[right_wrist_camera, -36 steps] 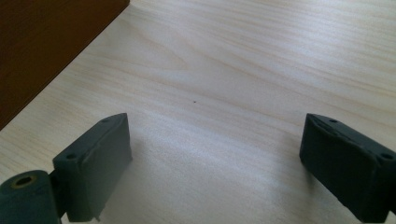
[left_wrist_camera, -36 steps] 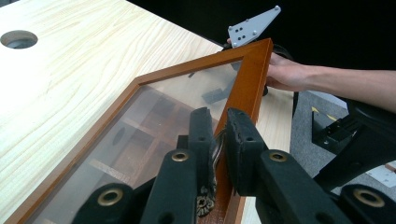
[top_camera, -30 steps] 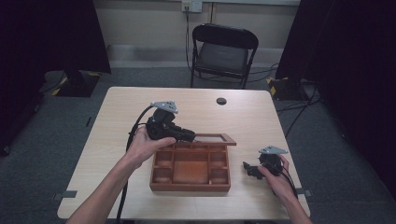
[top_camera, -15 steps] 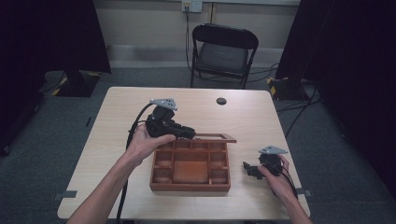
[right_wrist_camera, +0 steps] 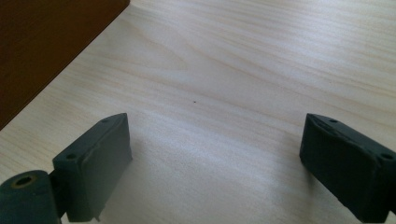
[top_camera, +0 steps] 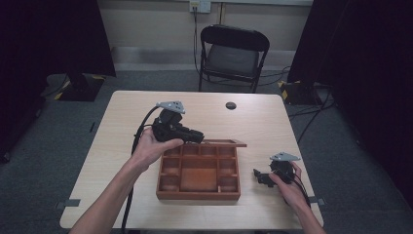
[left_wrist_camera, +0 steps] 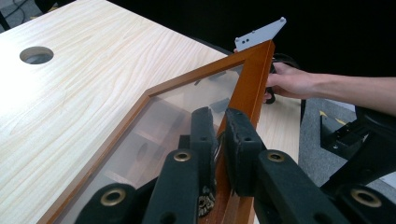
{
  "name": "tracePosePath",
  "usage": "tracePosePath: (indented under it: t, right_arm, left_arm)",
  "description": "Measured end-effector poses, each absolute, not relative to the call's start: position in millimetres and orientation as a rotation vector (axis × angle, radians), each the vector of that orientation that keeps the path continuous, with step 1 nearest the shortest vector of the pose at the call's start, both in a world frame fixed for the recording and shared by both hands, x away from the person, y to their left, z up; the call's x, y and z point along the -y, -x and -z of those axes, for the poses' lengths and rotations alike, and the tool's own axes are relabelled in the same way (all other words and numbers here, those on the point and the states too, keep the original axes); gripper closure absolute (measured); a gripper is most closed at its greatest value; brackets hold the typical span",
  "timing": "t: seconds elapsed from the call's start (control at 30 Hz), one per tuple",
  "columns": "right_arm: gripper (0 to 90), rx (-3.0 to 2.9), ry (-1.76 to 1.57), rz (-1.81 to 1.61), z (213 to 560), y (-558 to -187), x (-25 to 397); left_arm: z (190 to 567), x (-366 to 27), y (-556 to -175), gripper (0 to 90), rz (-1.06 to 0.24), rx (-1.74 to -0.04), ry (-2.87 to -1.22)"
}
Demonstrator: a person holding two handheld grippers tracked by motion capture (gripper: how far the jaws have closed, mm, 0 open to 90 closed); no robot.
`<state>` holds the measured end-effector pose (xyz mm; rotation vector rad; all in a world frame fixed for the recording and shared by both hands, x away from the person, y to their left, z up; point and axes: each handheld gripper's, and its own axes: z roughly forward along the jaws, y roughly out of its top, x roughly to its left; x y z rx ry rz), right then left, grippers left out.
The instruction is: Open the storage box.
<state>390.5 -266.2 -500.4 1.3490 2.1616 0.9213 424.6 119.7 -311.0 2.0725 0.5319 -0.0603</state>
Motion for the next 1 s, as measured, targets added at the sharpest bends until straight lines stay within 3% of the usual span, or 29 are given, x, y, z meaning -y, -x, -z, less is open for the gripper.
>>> tracePosePath:
  t: [1.0]
  right_arm:
    - [8.0, -2.163, -1.349, -0.921, 500, -391, 266]
  left_arm:
    - [306, -120, -436, 82.6, 0.076, -0.544, -2.055]
